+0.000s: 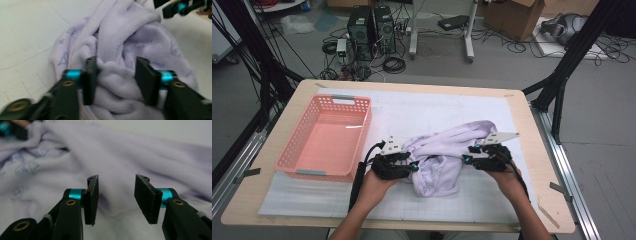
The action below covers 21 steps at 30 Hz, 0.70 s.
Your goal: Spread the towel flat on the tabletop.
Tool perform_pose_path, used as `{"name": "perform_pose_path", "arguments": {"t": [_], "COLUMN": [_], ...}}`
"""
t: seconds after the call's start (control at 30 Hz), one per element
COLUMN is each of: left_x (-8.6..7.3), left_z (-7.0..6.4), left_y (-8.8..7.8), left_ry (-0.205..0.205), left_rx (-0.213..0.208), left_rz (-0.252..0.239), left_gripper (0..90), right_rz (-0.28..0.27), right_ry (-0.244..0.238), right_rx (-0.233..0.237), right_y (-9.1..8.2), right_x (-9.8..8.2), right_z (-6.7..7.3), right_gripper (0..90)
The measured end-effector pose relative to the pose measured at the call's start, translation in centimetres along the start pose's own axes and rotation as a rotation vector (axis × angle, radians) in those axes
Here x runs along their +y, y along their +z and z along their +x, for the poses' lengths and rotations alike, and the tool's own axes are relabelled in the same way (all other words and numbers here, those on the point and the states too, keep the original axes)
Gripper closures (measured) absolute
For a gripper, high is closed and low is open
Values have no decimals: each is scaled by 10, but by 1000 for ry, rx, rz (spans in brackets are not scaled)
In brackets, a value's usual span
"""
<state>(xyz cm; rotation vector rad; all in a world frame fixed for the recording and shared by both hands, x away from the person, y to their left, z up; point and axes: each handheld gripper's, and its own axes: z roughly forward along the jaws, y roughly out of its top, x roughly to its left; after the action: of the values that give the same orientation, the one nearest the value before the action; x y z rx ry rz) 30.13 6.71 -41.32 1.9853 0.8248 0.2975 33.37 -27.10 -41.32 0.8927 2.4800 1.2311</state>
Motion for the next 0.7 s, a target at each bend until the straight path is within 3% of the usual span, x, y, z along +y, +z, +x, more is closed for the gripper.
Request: {"name": "perform_pose_path", "arguments": {"t": [0.03, 0.13, 0.17, 0.27, 0.37, 0.57, 0.7], "left_x": [-1, -1, 0, 1, 4, 8, 11], "left_z": [0, 3, 4, 5, 5, 5, 10], "left_y": [0, -4, -6, -11, -15, -19, -20], "left_ry": [3, 0, 2, 1, 11, 39, 33], "left_rx": [-1, -9, -5, 18, 40, 100, 151], "left_rz": [0, -16, -25, -80, -123, -150, -165], "left_gripper": [663, 791, 802, 815, 819, 827, 835], "right_rz": [35, 122, 118, 50, 11, -75, -86], "right_ry": [-27, -82, -92, -49, -20, 83, 173], "right_rx": [-7, -41, -58, -104, -179, -344, -471], "right_y": [8, 22, 21, 3, -17, -58, -82], "right_x": [0, -1, -1, -1, -5, -15, -22], "right_z": [5, 8, 7, -3, -13, -40, -60], "right_gripper": [584, 850, 858, 865, 867, 868, 867]}}
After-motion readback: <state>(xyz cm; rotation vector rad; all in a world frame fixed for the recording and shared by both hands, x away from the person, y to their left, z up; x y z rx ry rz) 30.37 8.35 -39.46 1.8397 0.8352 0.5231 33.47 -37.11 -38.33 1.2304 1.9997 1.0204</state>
